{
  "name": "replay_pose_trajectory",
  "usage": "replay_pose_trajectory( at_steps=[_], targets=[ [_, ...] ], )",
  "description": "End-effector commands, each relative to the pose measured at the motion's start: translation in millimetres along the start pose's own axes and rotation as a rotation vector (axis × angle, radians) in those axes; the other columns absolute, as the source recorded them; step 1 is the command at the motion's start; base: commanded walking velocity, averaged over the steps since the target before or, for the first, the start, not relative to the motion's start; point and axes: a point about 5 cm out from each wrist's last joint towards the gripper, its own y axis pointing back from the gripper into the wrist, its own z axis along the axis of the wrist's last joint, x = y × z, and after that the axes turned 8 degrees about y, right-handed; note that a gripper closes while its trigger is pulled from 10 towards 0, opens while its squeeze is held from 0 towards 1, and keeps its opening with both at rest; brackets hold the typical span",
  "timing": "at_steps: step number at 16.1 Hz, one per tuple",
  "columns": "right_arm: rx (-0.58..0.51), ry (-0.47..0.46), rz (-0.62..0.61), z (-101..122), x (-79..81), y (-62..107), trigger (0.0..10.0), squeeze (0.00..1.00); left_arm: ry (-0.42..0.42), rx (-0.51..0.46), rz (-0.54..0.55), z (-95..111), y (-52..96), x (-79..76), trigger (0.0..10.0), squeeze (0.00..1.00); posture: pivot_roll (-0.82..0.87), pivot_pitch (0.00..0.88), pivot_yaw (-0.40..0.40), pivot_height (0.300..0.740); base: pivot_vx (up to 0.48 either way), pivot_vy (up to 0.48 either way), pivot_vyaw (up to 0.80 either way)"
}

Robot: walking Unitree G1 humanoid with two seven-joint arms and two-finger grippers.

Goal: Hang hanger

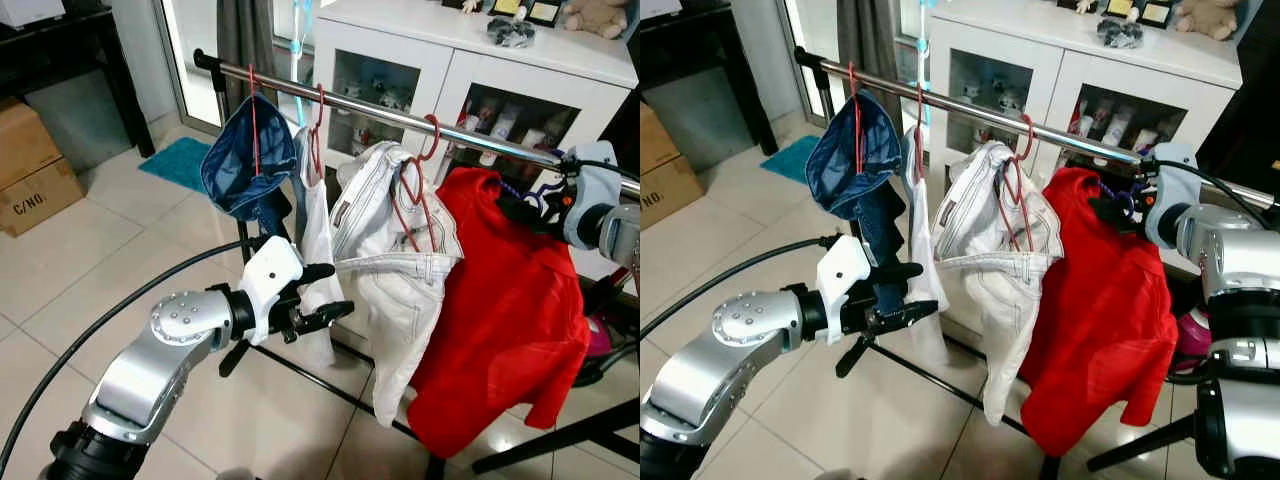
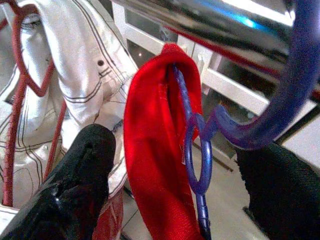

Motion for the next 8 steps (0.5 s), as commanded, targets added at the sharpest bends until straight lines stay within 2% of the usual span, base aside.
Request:
replay_pose_trajectory(
  at_steps=[1,3,8],
  targets=[
    [-0.033,-0.017,-0.010,6.0,-4.6,1.8,1.7,0.00,-0.012,0.006,-0.024,2.5,-2.4,-1.6,10.0,0.00,-0.02,0.000,-0.051,0.740,0.000,0.000,0.00],
    [-0.032,-0.030,0.001,5.1,-4.1,0.4,0.0,0.00,-0.013,0.007,-0.027,2.7,-2.8,-1.6,10.0,0.00,-0.02,0.000,-0.051,0.740,0.000,0.000,0.00],
    [-0.020,-0.034,0.031,-0.2,-2.0,-2.8,0.0,0.00,-0.013,0.012,-0.028,1.6,-3.0,-2.2,10.0,0.00,-0.02,0.000,-0.054,0.740,0.000,0.000,0.00]
  ],
)
